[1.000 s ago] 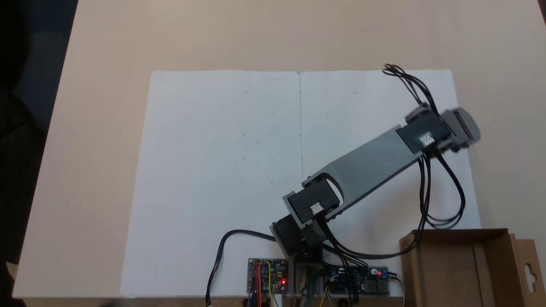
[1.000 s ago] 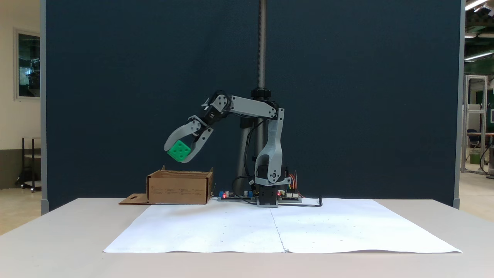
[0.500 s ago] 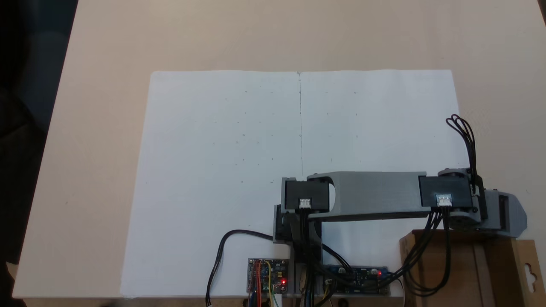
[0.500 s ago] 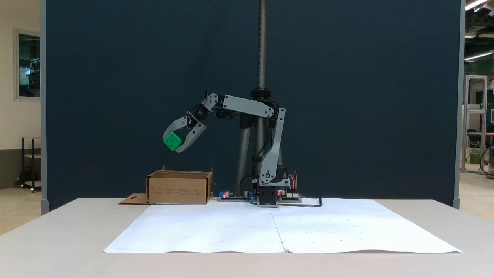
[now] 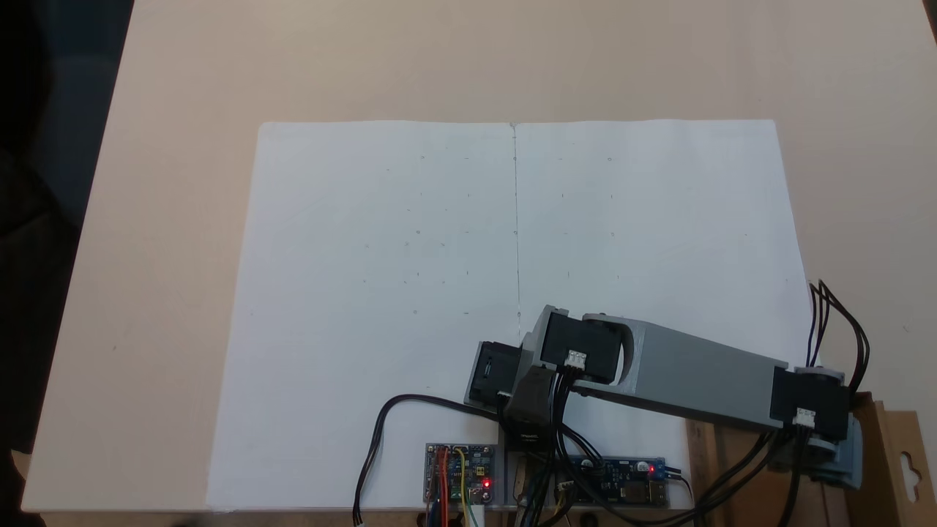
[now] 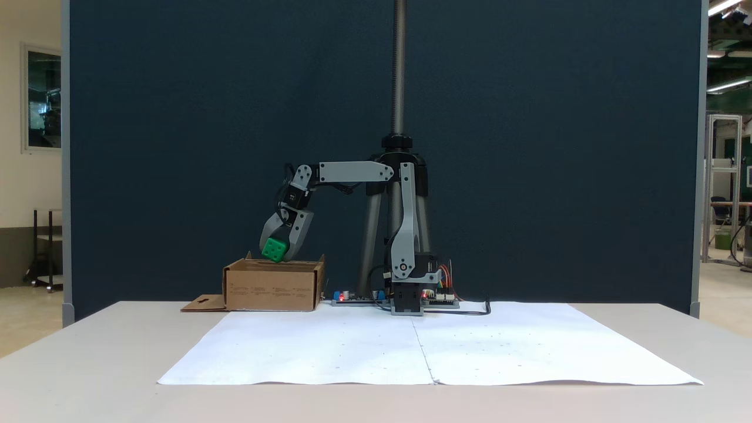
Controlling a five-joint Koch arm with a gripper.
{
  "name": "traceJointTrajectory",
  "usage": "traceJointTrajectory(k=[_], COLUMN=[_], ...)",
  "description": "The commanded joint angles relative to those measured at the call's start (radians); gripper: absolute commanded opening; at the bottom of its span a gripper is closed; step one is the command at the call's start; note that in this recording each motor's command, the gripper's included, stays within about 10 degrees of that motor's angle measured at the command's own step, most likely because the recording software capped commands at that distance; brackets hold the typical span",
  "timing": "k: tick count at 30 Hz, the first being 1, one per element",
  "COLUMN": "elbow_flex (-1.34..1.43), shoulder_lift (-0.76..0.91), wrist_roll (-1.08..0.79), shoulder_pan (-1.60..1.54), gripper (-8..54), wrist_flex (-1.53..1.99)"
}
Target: Grasp a green dice and put it in the bin.
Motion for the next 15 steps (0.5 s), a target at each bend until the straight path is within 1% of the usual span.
traceJointTrajectory(k=[1, 6, 7, 8, 10, 13, 15], elbow_flex=[-0.069, -0.069, -0.069, -0.069, -0.067, -0.067, -0.067], shoulder_lift=[0.003, -0.011, -0.015, -0.025, -0.037, -0.037, -0.037], wrist_roll=[-0.094, -0.094, -0.094, -0.092, -0.092, -0.092, -0.091], shoulder_pan=[0.021, 0.028, 0.028, 0.025, 0.003, -0.002, -0.003], gripper=[12.7, 12.7, 18.6, 32.7, 33.3, 44.5, 43.9], wrist_flex=[0.031, 0.028, 0.028, 0.029, 0.023, 0.003, 0.0])
